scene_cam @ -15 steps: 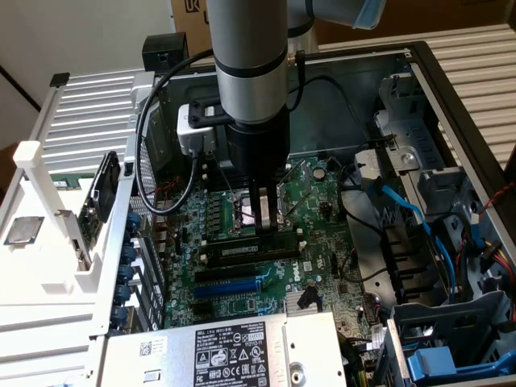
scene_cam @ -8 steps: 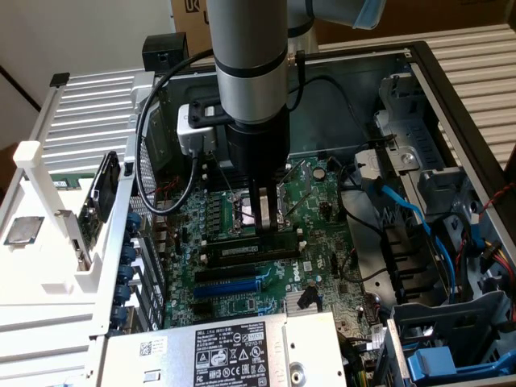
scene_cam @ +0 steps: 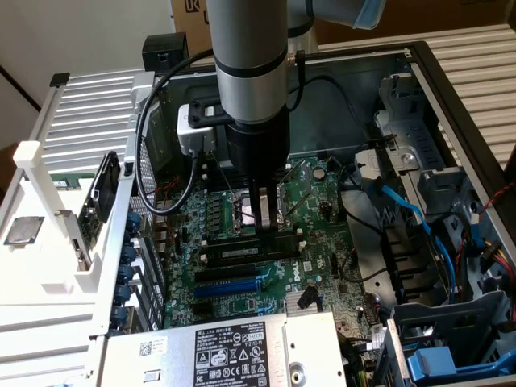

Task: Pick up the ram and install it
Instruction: 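Insert the ram into the slot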

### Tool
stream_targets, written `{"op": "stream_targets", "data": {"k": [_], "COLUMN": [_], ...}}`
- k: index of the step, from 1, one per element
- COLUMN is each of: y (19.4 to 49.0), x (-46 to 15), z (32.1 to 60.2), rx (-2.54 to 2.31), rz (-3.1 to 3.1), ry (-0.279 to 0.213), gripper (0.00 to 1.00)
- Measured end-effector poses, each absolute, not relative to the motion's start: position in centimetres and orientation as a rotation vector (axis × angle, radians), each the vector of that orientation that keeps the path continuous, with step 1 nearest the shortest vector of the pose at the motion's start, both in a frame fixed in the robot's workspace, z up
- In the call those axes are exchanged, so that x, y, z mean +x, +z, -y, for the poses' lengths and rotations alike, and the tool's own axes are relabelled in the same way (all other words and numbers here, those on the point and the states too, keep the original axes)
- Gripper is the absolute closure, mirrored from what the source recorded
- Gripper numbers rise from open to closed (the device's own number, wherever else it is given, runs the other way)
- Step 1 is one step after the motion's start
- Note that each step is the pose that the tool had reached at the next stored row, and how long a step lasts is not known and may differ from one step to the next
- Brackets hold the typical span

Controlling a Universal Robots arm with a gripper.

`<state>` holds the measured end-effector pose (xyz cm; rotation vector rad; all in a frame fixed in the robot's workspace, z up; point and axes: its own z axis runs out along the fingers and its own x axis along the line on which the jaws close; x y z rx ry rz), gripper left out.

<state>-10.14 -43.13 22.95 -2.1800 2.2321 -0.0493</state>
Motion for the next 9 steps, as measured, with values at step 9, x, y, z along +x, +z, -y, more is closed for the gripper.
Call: {"op": "stream_targets", "data": {"k": [9], "y": [23.54], "x": [-10.21], "z": [43.13], "rx": [-2.179], "rz": [-2.231], "ry": [-0.052], "gripper": [0.79]}}
